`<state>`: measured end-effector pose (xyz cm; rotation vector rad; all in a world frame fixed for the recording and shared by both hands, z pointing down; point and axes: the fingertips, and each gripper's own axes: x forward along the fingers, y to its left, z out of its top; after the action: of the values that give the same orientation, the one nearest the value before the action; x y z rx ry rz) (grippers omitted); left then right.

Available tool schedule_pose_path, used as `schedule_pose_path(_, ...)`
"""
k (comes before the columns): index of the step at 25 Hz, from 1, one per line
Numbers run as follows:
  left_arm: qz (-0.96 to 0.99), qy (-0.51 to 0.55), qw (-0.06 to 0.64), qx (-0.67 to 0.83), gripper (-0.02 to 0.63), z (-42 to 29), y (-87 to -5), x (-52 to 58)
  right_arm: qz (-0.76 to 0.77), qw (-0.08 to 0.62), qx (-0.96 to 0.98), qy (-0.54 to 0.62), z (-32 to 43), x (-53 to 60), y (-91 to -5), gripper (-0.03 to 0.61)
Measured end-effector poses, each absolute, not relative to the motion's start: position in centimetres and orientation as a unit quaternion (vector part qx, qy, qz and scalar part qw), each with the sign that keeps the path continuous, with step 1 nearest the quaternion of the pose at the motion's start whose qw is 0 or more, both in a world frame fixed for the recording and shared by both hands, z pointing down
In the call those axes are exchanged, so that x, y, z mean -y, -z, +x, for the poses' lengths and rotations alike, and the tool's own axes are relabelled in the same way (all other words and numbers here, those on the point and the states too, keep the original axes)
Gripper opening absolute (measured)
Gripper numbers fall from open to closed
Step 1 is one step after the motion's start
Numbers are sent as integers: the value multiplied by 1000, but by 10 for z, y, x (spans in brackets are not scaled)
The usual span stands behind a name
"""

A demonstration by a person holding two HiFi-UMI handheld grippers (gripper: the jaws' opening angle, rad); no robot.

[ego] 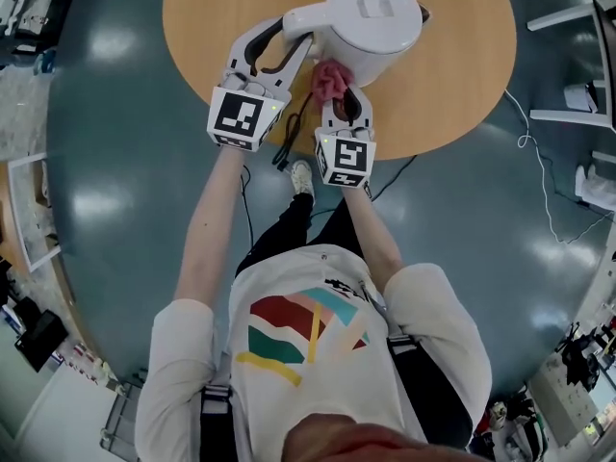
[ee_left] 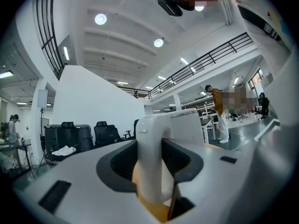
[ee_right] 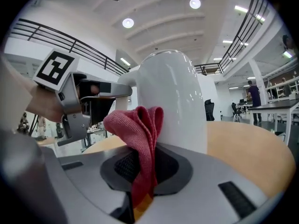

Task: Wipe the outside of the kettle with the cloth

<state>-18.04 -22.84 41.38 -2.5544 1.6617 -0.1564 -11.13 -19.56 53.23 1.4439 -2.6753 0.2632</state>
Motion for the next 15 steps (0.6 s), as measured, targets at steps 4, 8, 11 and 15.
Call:
schedule_pose_path(4,-836,43,48,-545,204,-186,-413,229,458,47,884,-85,-105,195,-531,48)
schedule_pose_path(8,-830,48,49,-553,204,-184,-417,232,443,48,891,-86,-91,195,-531,48)
schedule_pose_path(11,-826,53,50,-560,204,-183,-417,232,439,49,893,-87,-77,196,-530,48)
schedule_pose_path(15,-817,53,50,-572,204,-181,-419,232,441,55,891,-90,-56,206,-534,48)
